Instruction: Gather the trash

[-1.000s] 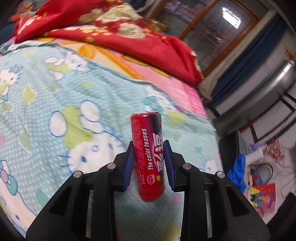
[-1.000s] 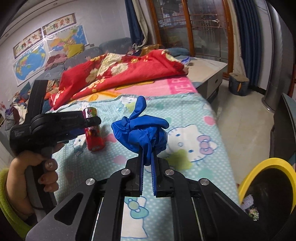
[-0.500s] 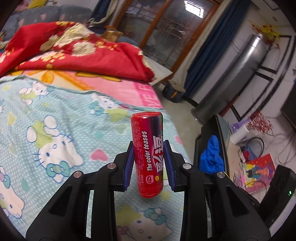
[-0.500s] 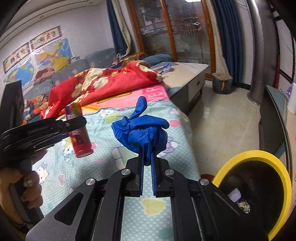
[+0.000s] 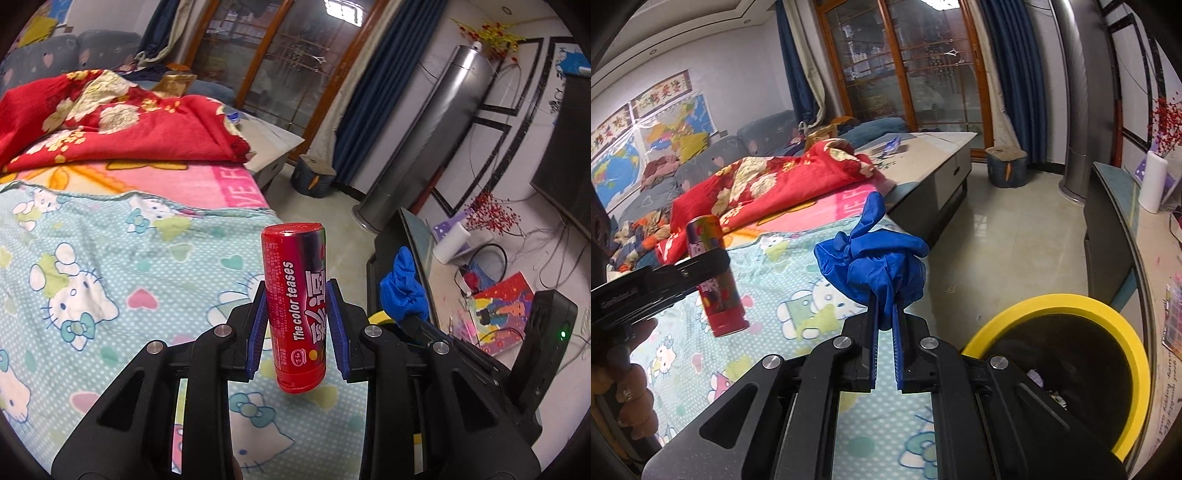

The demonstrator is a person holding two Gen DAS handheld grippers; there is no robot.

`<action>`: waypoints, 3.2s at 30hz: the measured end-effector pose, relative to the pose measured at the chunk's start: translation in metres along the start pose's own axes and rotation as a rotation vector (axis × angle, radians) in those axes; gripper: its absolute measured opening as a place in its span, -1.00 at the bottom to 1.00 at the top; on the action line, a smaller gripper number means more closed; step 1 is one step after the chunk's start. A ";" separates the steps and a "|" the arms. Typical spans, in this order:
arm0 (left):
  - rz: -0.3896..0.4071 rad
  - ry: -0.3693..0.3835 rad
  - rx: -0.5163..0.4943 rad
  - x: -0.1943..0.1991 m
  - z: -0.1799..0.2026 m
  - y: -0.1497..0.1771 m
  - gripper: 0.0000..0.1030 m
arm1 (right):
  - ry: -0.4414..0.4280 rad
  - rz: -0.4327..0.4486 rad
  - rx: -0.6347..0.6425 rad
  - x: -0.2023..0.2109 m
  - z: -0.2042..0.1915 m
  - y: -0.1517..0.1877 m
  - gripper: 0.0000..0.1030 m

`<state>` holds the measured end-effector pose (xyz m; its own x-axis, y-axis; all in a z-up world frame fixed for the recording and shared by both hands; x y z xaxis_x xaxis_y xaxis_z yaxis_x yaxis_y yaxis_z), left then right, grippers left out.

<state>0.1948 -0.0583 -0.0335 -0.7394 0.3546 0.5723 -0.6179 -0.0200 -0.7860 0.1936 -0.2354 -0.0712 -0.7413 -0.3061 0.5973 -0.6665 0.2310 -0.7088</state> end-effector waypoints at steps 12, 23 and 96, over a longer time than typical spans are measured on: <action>-0.002 0.062 -0.092 0.000 0.042 0.006 -0.54 | 0.057 0.033 -0.028 0.022 0.030 -0.002 -0.87; -0.038 0.139 -0.195 -0.014 0.090 0.021 -0.53 | 0.125 0.019 -0.068 0.036 0.070 0.012 -0.87; 0.128 -0.165 -0.298 0.096 0.037 0.071 0.79 | 0.112 0.406 0.058 0.151 -0.014 0.076 0.87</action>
<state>0.0699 -0.0597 -0.0255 -0.8540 0.2104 0.4758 -0.4306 0.2275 -0.8734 0.0306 -0.2511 -0.0296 -0.9488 -0.0979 0.3003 -0.3156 0.2591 -0.9128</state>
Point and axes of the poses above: each gripper's, at about its wrist camera, not at the fingertips, and x roughly against the way its jaws point, z to its right, y to its underside, the point moved 2 cm from there along -x, roughly the way its jaws point, and after that the axes turned 12 degrees about -x, right-handed, at the moved point
